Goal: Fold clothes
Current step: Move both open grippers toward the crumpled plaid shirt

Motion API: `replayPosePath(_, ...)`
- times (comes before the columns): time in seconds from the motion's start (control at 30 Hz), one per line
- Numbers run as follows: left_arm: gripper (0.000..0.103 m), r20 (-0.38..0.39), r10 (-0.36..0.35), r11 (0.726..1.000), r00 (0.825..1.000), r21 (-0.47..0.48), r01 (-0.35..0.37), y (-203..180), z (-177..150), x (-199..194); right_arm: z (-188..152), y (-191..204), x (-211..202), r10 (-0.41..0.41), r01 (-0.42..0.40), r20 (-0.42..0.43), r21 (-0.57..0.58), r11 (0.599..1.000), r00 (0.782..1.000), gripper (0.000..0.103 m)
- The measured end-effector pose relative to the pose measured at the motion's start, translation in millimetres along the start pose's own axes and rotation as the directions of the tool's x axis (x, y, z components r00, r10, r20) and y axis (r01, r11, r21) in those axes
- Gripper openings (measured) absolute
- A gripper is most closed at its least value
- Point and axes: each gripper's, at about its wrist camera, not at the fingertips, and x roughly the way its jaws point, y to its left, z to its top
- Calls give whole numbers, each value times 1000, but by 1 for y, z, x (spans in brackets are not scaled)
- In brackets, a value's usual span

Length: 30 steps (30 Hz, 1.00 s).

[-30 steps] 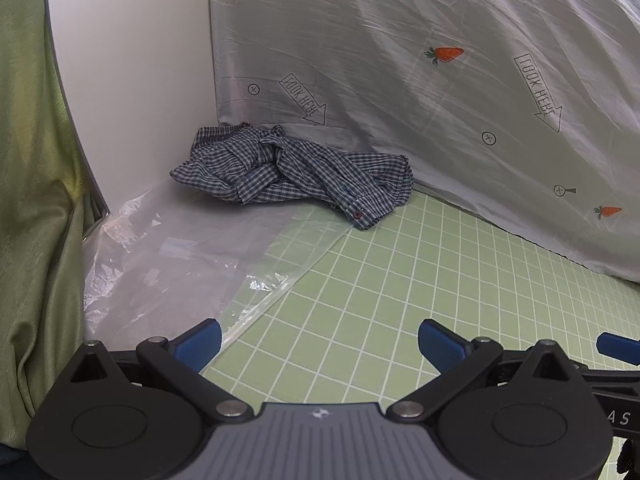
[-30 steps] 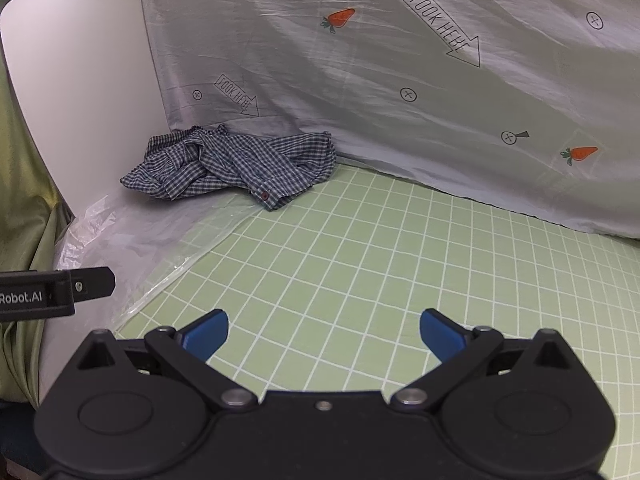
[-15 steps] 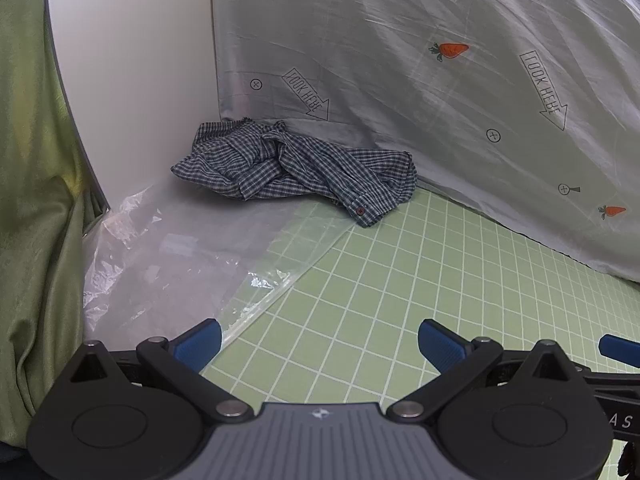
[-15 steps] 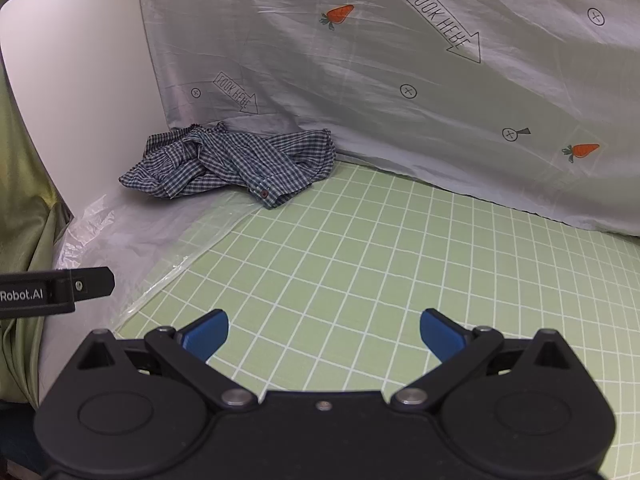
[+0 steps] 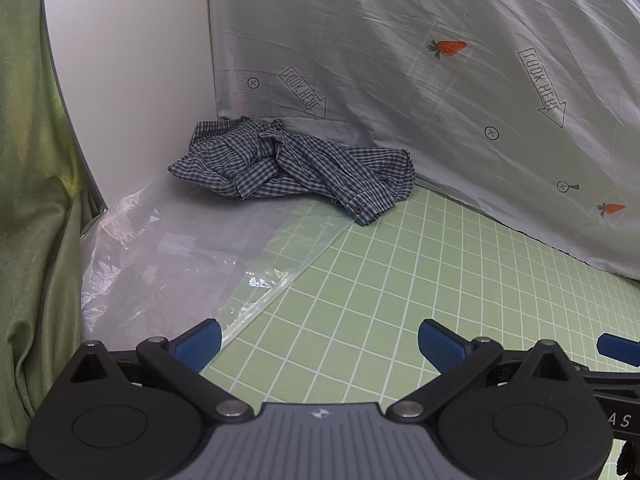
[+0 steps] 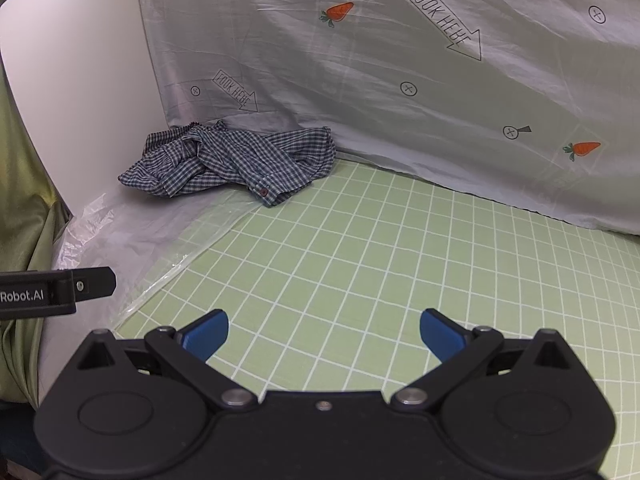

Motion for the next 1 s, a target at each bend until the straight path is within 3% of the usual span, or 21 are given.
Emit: replayPosePath(1.0, 103, -25, -17, 1000, 1000, 23, 18, -3, 19, 22, 9, 0, 15, -3, 3, -16, -10, 1000, 1000, 103)
